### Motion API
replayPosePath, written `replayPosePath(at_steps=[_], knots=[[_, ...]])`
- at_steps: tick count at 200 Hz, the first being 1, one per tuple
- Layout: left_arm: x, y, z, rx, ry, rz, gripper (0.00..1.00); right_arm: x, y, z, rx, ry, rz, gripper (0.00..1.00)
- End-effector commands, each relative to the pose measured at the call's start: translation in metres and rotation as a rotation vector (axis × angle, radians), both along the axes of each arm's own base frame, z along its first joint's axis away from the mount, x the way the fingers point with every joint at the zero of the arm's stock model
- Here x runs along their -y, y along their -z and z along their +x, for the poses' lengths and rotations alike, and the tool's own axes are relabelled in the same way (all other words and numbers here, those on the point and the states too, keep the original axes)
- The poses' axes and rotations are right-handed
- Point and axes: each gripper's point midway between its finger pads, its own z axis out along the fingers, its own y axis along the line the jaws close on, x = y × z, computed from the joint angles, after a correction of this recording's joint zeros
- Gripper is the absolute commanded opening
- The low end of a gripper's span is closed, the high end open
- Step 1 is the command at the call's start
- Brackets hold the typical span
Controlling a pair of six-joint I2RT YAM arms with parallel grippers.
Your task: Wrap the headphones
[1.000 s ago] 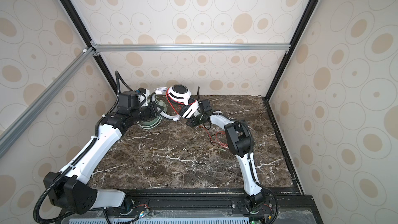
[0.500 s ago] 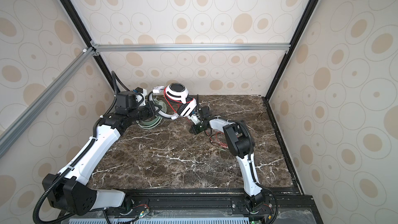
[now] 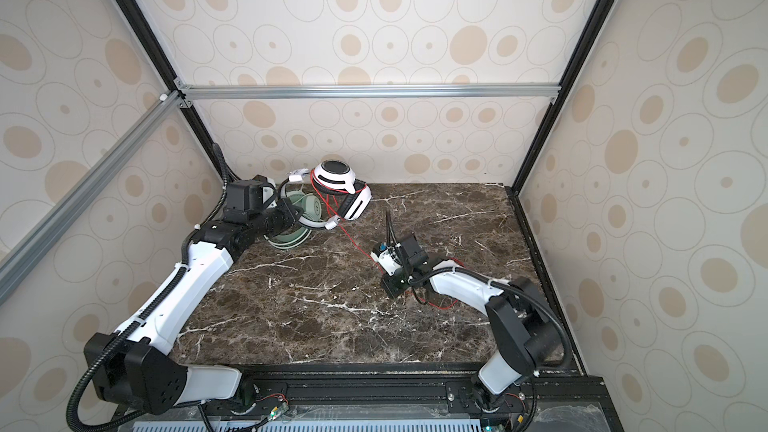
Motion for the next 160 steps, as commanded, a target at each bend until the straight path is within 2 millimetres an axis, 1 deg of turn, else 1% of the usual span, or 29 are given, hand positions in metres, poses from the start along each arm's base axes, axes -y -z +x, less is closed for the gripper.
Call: replayPosePath(at_steps=[1, 18, 43, 58, 73, 96, 116, 127, 153, 160], knots=[[-0.013, -0.024, 0.008, 0.058, -0.085, -0.019, 0.00, 0.028, -0.013, -0.011, 0.084, 0.048, -0.127, 0.05], [-0.024, -0.023, 0.008, 0.052, -0.137, 0.014, 0.00, 0.036, -0.038, -0.018, 0.148, 0.065, -0.136, 0.04], [-0.027, -0.021, 0.007, 0.051, -0.156, 0.022, 0.00, 0.053, -0.077, -0.024, 0.239, 0.086, -0.158, 0.03], [-0.030, -0.018, 0.007, 0.041, -0.174, 0.027, 0.00, 0.057, -0.100, -0.030, 0.286, 0.086, -0.145, 0.03], [-0.039, -0.014, 0.007, 0.027, -0.222, 0.050, 0.00, 0.060, -0.121, -0.036, 0.331, 0.088, -0.119, 0.03], [-0.047, -0.007, 0.007, -0.006, -0.266, 0.088, 0.00, 0.056, -0.144, -0.045, 0.378, 0.060, -0.106, 0.02], [-0.046, -0.003, 0.008, -0.022, -0.271, 0.111, 0.00, 0.047, -0.154, -0.050, 0.424, 0.002, -0.192, 0.03], [-0.045, 0.000, 0.008, -0.031, -0.273, 0.136, 0.00, 0.041, -0.159, -0.049, 0.450, -0.021, -0.249, 0.03], [-0.029, 0.010, 0.008, -0.074, -0.240, 0.211, 0.00, 0.029, -0.177, -0.043, 0.513, -0.056, -0.347, 0.02], [-0.021, 0.014, 0.008, -0.090, -0.221, 0.234, 0.00, 0.025, -0.182, -0.041, 0.537, -0.069, -0.375, 0.03]])
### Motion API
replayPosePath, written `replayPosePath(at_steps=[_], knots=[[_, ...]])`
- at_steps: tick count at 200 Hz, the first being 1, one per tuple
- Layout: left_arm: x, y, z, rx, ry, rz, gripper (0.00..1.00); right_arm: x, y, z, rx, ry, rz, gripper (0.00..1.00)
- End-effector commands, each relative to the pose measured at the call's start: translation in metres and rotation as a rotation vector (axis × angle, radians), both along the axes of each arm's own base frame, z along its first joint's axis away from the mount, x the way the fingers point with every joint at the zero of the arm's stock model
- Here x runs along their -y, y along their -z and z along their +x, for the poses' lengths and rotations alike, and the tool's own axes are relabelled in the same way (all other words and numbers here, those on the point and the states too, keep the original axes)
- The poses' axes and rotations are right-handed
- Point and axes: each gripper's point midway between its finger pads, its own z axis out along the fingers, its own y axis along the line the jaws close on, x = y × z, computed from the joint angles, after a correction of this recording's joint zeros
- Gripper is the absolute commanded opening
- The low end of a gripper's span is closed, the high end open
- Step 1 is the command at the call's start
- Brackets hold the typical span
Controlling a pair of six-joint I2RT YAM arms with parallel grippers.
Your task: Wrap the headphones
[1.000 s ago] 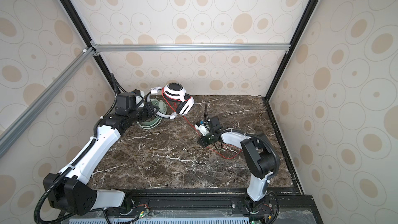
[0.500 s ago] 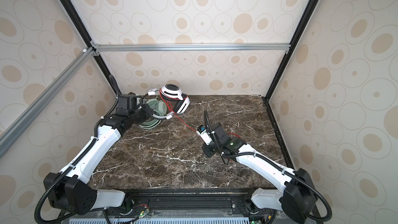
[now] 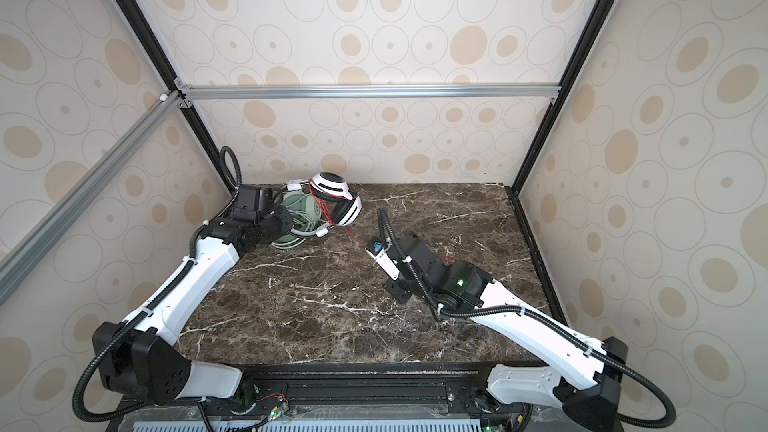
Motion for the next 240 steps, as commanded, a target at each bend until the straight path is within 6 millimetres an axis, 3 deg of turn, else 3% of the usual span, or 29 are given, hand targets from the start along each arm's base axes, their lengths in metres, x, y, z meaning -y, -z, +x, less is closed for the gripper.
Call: replayPosePath(at_steps=[1, 21, 44, 65, 87, 115, 167, 214, 228, 240], knots=[[0.014, -0.027, 0.011, 0.054, 0.001, 0.030, 0.00, 0.010, -0.009, 0.006, 0.080, 0.014, -0.179, 0.03], [0.038, -0.017, 0.011, 0.005, 0.074, 0.068, 0.00, 0.007, -0.027, 0.017, 0.146, 0.023, -0.249, 0.03], [0.065, -0.009, 0.007, -0.011, 0.160, 0.089, 0.00, 0.021, -0.056, 0.041, 0.257, 0.118, -0.297, 0.01], [0.090, -0.013, 0.001, 0.005, 0.255, 0.104, 0.00, 0.036, -0.077, 0.061, 0.233, 0.153, -0.238, 0.01], [0.110, -0.020, -0.005, 0.027, 0.345, 0.088, 0.00, 0.047, -0.087, 0.082, 0.258, 0.170, -0.261, 0.01], [0.135, -0.028, -0.014, 0.064, 0.464, 0.027, 0.00, 0.051, -0.085, 0.104, 0.205, 0.179, -0.210, 0.01], [0.183, -0.041, -0.040, 0.103, 0.668, -0.039, 0.00, 0.029, -0.080, 0.131, 0.198, 0.079, -0.130, 0.02], [0.197, -0.047, -0.052, 0.115, 0.729, -0.060, 0.00, 0.036, -0.067, 0.164, 0.068, 0.085, 0.065, 0.08], [0.197, -0.051, -0.053, 0.123, 0.735, -0.065, 0.00, 0.039, -0.052, 0.171, 0.000, 0.084, 0.129, 0.16], [0.196, -0.053, -0.053, 0.132, 0.732, -0.066, 0.00, 0.040, -0.036, 0.172, -0.073, 0.080, 0.179, 0.41]])
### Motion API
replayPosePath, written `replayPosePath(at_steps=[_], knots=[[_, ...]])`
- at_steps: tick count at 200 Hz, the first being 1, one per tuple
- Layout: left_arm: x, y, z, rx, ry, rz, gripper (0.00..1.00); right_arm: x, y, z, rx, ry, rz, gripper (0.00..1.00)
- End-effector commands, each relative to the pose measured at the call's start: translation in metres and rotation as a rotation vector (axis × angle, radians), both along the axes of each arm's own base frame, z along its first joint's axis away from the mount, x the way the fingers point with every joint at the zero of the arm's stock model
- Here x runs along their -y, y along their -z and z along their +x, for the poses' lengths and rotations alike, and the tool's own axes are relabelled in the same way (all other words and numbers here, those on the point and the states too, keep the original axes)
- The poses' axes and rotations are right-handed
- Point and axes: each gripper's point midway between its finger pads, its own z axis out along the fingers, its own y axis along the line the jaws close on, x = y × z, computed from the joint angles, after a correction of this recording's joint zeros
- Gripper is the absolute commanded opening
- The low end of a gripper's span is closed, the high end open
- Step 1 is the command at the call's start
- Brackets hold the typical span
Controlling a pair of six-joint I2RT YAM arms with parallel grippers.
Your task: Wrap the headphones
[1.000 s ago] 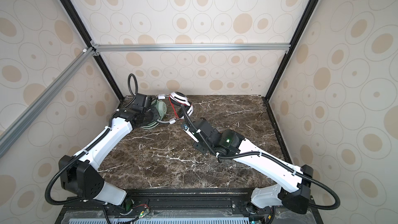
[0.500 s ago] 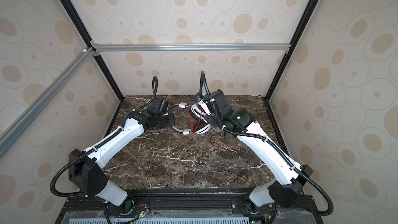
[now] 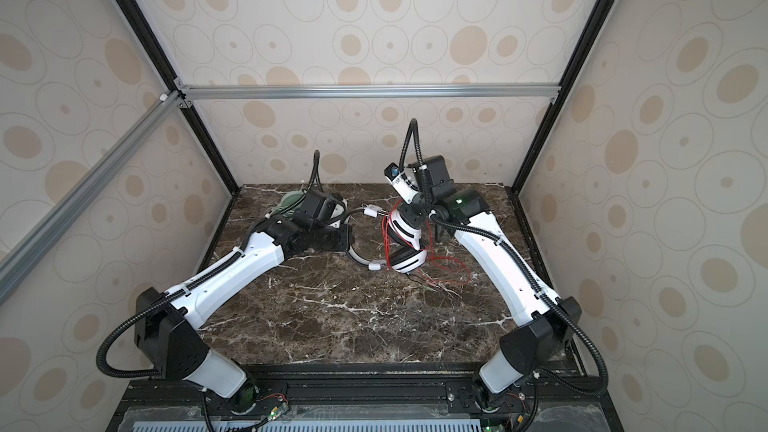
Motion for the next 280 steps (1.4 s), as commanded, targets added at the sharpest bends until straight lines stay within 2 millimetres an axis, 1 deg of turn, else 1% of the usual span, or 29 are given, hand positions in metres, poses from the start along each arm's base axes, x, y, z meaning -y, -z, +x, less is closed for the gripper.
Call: replayPosePath(at_steps=[1, 3, 9, 18, 30, 35, 38, 56, 82, 101, 119, 130, 148, 165, 180, 202, 206, 226, 246, 280], knots=[[0.016, -0.067, -0.003, 0.142, 0.065, -0.140, 0.00, -0.012, 0.022, 0.003, -0.123, -0.066, 0.160, 0.43], [0.016, -0.067, -0.003, 0.143, 0.065, -0.141, 0.00, -0.013, 0.026, 0.003, -0.139, -0.068, 0.170, 0.47], [0.017, -0.069, -0.004, 0.145, 0.072, -0.146, 0.00, -0.012, 0.035, 0.003, -0.176, -0.071, 0.204, 0.54], [0.019, -0.071, -0.006, 0.145, 0.089, -0.159, 0.00, -0.011, 0.049, 0.004, -0.238, -0.069, 0.268, 0.58], [0.024, -0.073, -0.010, 0.137, 0.120, -0.184, 0.00, -0.008, 0.066, 0.005, -0.325, -0.056, 0.372, 0.60], [0.025, -0.075, -0.011, 0.135, 0.127, -0.193, 0.00, -0.011, 0.073, 0.002, -0.363, -0.062, 0.415, 0.60], [0.026, -0.075, -0.011, 0.133, 0.133, -0.198, 0.00, -0.002, 0.076, 0.006, -0.376, -0.040, 0.442, 0.60], [0.022, -0.080, -0.010, 0.134, 0.127, -0.226, 0.00, 0.004, 0.099, 0.001, -0.449, -0.018, 0.547, 0.61], [0.002, -0.091, 0.002, 0.152, 0.073, -0.295, 0.00, 0.011, 0.126, -0.015, -0.460, 0.021, 0.569, 0.62], [-0.018, -0.102, 0.011, 0.168, 0.024, -0.360, 0.00, 0.025, 0.148, -0.020, -0.434, 0.109, 0.535, 0.62], [-0.037, -0.111, 0.018, 0.195, -0.026, -0.389, 0.00, 0.038, 0.167, -0.021, -0.420, 0.190, 0.508, 0.62], [-0.044, -0.118, 0.018, 0.216, -0.043, -0.401, 0.00, 0.040, 0.176, -0.020, -0.431, 0.207, 0.502, 0.63], [-0.051, -0.126, 0.017, 0.244, -0.057, -0.406, 0.00, 0.036, 0.186, -0.017, -0.463, 0.201, 0.512, 0.64], [-0.053, -0.129, 0.015, 0.258, -0.060, -0.412, 0.00, 0.031, 0.194, -0.010, -0.483, 0.195, 0.532, 0.64], [-0.052, -0.129, 0.015, 0.255, -0.058, -0.414, 0.00, 0.028, 0.205, -0.002, -0.509, 0.202, 0.535, 0.64], [-0.052, -0.130, 0.014, 0.255, -0.055, -0.416, 0.00, 0.032, 0.224, 0.010, -0.522, 0.239, 0.494, 0.64], [-0.053, -0.131, 0.014, 0.258, -0.056, -0.417, 0.00, 0.033, 0.230, 0.011, -0.531, 0.245, 0.483, 0.64], [-0.054, -0.132, 0.014, 0.262, -0.057, -0.419, 0.00, 0.035, 0.245, 0.019, -0.559, 0.267, 0.444, 0.64], [-0.055, -0.131, 0.015, 0.257, -0.059, -0.419, 0.00, 0.034, 0.249, 0.024, -0.579, 0.273, 0.418, 0.64], [-0.056, -0.130, 0.017, 0.256, -0.066, -0.420, 0.00, 0.044, 0.257, 0.035, -0.582, 0.351, 0.366, 0.63]])
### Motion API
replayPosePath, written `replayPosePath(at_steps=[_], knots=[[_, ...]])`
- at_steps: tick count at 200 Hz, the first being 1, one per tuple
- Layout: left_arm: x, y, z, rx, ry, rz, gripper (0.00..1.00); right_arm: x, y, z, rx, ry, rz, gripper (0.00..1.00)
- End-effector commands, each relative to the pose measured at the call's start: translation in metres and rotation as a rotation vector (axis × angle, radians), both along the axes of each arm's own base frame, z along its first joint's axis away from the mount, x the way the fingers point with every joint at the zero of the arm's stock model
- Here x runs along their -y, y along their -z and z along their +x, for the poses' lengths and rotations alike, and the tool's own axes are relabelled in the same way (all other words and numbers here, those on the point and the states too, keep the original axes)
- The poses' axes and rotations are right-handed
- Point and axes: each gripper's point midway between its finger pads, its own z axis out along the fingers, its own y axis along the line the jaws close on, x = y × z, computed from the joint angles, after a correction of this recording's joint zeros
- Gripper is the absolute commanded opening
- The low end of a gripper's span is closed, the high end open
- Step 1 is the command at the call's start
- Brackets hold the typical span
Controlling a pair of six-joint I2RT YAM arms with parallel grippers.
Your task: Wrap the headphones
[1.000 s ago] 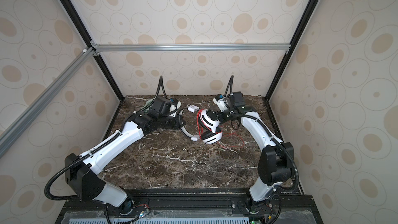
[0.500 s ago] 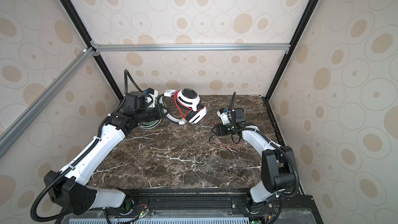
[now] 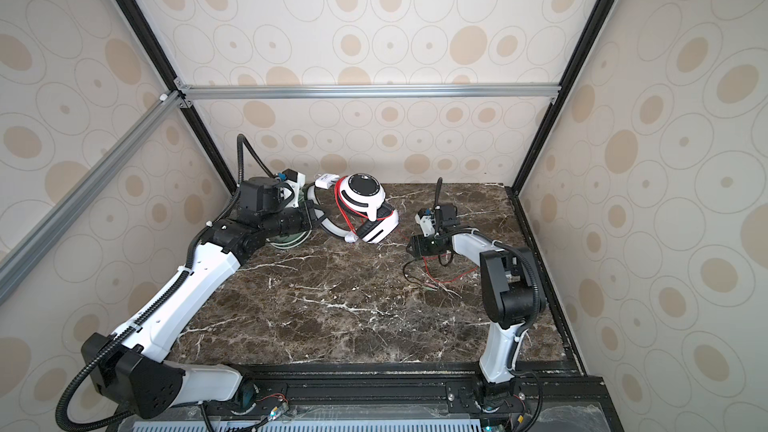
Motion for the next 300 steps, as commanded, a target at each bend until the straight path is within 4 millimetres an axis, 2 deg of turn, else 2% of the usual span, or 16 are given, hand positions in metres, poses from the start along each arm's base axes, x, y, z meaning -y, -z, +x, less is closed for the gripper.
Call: replayPosePath(at_steps=[1, 53, 98, 112, 144, 148, 165, 185, 199, 246, 273, 300], knots=[[0.004, -0.037, -0.001, 0.089, 0.015, -0.084, 0.00, 0.006, 0.005, 0.006, -0.028, 0.034, -0.063, 0.63], [0.002, -0.035, 0.001, 0.080, 0.008, -0.084, 0.00, 0.004, 0.026, 0.006, -0.141, 0.028, -0.102, 0.43], [0.005, -0.035, -0.002, 0.074, 0.031, -0.097, 0.00, 0.003, 0.038, 0.003, -0.191, 0.029, -0.154, 0.42], [0.004, -0.036, -0.001, 0.075, 0.028, -0.099, 0.00, -0.002, 0.042, 0.001, -0.203, 0.008, -0.164, 0.41], [0.000, -0.034, 0.001, 0.068, 0.012, -0.092, 0.00, -0.012, 0.046, -0.002, -0.215, -0.039, -0.169, 0.28], [0.000, -0.034, 0.001, 0.067, 0.009, -0.090, 0.00, -0.024, 0.046, -0.007, -0.206, -0.071, -0.172, 0.27], [-0.004, -0.031, 0.004, 0.055, -0.005, -0.089, 0.00, -0.033, 0.041, -0.016, -0.158, -0.121, -0.228, 0.23], [-0.009, -0.030, 0.006, 0.047, -0.020, -0.088, 0.00, -0.040, 0.026, -0.036, -0.086, -0.182, -0.307, 0.12], [-0.022, -0.029, 0.012, 0.055, -0.089, -0.058, 0.00, -0.042, 0.012, -0.056, -0.048, -0.213, -0.335, 0.00], [-0.072, -0.029, 0.025, 0.063, -0.295, 0.000, 0.00, -0.040, -0.039, -0.141, 0.083, -0.300, -0.335, 0.00], [-0.085, -0.022, 0.031, 0.043, -0.351, 0.009, 0.00, -0.035, -0.074, -0.184, 0.179, -0.346, -0.322, 0.00], [-0.093, -0.016, 0.034, 0.019, -0.384, 0.018, 0.00, -0.029, -0.123, -0.212, 0.291, -0.359, -0.286, 0.00]])
